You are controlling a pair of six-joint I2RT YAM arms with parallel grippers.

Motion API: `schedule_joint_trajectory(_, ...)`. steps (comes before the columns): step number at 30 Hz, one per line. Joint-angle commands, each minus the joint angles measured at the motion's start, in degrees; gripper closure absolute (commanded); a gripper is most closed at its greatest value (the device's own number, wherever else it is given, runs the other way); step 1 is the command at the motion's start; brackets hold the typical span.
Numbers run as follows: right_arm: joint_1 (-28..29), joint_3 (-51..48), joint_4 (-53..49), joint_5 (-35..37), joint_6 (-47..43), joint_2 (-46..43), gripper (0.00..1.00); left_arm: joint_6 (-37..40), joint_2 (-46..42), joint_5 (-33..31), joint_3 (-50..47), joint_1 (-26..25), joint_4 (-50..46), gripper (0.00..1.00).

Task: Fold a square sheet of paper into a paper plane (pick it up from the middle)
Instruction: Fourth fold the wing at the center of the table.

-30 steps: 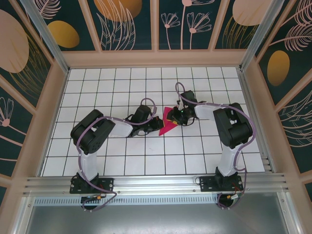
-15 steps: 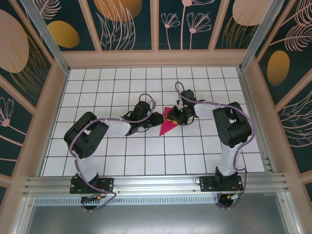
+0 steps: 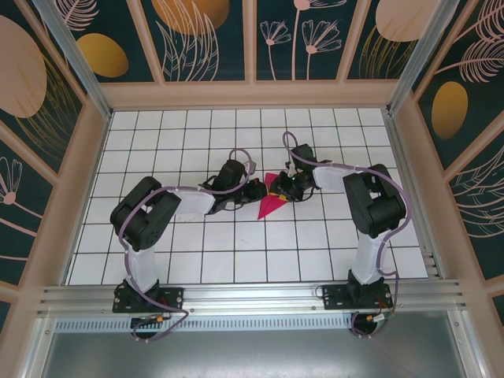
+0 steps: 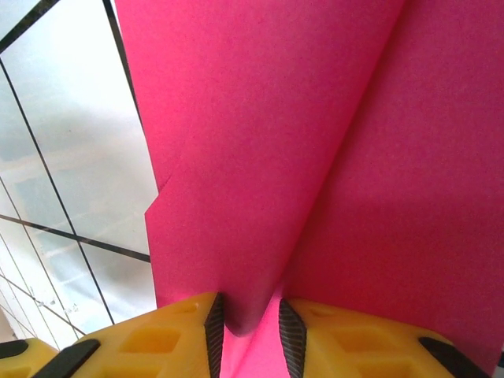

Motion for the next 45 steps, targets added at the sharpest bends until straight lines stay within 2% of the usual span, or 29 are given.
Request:
schedule_joint_trajectory(1,0.1,-4.2,-5.9,12.5,-1.0,9.0,0.68,0.0,3.3,1.0,0.7,-0.3,-3.0,0.95)
schedule_joint_trajectory(9,0.1,-4.1,-5.9,12.2,-1.0,9.3,0.68,-0.2,4.4,0.2,0.8,-0.4,-3.7,0.99)
schedule_joint_trajectory(19,0.1,-4.2,-5.7,12.1,-1.0,9.5,0.70,-0.3,-0.2,-3.2,-1.5,-0.3,-1.6,1.00)
schedule_joint_trajectory(25,0.1,-4.2,-5.4,11.7,-1.1,9.4,0.69,-0.9,-0.3,-3.0,-2.3,-0.4,-1.7,1.00)
schedule_joint_trajectory(34,0.1,-4.0,-5.7,12.0,-0.3,10.0,0.66,-1.8,-0.4,2.0,-2.4,-0.5,3.0,0.97)
schedule_joint_trajectory(45,0.1,-3.4,-6.3,12.0,0.6,10.7,0.63,-1.3,0.3,-0.7,-1.8,-2.3,-1.4,0.96)
